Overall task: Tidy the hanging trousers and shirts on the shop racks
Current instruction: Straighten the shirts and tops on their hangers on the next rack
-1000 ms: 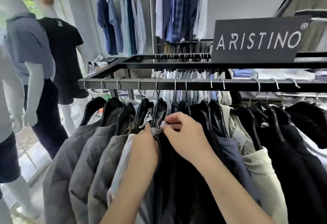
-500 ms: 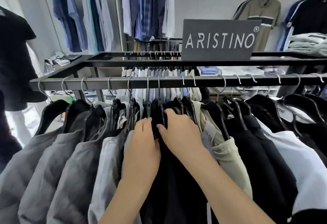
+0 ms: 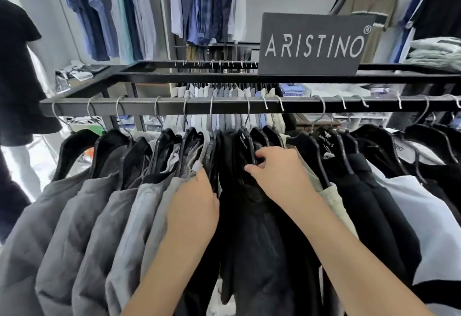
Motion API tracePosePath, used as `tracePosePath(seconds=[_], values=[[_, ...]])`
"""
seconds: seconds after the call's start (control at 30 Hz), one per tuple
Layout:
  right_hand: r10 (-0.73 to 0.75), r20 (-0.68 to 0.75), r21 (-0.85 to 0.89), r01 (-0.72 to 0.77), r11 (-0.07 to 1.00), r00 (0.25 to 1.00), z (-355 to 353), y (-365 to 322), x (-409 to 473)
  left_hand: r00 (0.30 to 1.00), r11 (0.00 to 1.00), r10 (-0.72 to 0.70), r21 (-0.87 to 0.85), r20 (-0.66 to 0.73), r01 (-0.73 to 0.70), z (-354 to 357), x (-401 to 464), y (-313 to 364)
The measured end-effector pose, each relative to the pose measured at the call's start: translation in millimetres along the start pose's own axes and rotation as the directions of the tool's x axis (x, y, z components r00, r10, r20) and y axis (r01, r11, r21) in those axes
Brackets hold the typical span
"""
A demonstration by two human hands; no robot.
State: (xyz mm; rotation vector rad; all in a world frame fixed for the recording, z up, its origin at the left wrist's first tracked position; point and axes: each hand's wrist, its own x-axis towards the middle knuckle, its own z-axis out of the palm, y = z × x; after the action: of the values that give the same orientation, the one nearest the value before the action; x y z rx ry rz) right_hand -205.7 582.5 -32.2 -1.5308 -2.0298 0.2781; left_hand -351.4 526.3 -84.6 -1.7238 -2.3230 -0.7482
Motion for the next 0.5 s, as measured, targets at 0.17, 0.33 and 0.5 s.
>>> tracePosePath(seconds=[0.17,0.33,0.5], values=[[-0.133,0.267,0.012,0.135,0.991,0.955,-15.3,6.2,1.2,0.992,0.991,0.112,0.07,0.057,-0.116,-6.2,-2.6,5.9],[-0.174,0.277,0.212,0.116,0.97,0.945,-19.5,19.0,8.2,0.995,0.956,0.021,-0.289,-0.101,-0.049,-3.4,-0.8,4.2],[-0.022,-0.055,0.217,0.033,0.976,0.998,-24.0,42.1,15.3,0.973,0.89,0.069,-0.426,-0.221,-0.16,-4.2,-18.2,46.9]])
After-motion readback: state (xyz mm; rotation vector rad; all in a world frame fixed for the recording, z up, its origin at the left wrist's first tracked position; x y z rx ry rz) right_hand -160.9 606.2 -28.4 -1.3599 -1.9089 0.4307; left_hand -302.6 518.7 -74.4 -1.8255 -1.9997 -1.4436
